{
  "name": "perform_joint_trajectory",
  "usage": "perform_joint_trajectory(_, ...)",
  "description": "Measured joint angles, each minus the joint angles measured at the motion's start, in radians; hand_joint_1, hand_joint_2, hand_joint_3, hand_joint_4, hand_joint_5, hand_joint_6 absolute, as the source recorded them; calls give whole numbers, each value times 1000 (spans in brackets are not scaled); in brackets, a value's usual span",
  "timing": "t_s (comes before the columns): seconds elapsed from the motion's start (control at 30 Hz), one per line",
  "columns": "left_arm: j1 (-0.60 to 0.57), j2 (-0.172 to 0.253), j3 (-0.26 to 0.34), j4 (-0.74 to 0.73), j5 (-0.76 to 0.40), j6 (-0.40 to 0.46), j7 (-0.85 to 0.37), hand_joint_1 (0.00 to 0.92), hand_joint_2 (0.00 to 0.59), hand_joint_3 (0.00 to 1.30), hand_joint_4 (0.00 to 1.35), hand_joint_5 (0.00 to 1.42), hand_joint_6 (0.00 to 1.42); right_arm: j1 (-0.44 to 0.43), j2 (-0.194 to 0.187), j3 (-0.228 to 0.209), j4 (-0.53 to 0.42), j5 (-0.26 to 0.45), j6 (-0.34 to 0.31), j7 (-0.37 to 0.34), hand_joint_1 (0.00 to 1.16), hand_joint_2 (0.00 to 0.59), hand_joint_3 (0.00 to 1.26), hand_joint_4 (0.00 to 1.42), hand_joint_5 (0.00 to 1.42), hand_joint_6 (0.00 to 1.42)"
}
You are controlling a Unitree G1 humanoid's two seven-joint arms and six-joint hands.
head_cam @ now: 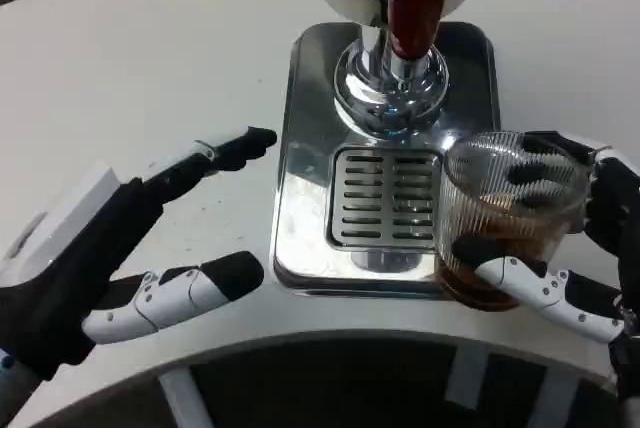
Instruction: Grasp the cup under the faucet to collect the drink, then remove the cup.
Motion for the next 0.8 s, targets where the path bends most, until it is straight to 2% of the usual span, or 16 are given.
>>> perform_joint_trajectory(0.33,25,23,0,-38,37,50,0,0,82,160,106,116,128,30,25,49,-75,12,-1,20,1024,120,725,835,997,858)
perform_joint_trajectory(0.8,71,46,1,-116,72,98,-1,0,83,119,39,54,83,79,30,116,-140,27,-1,54,1025,116,745,848,1014,888)
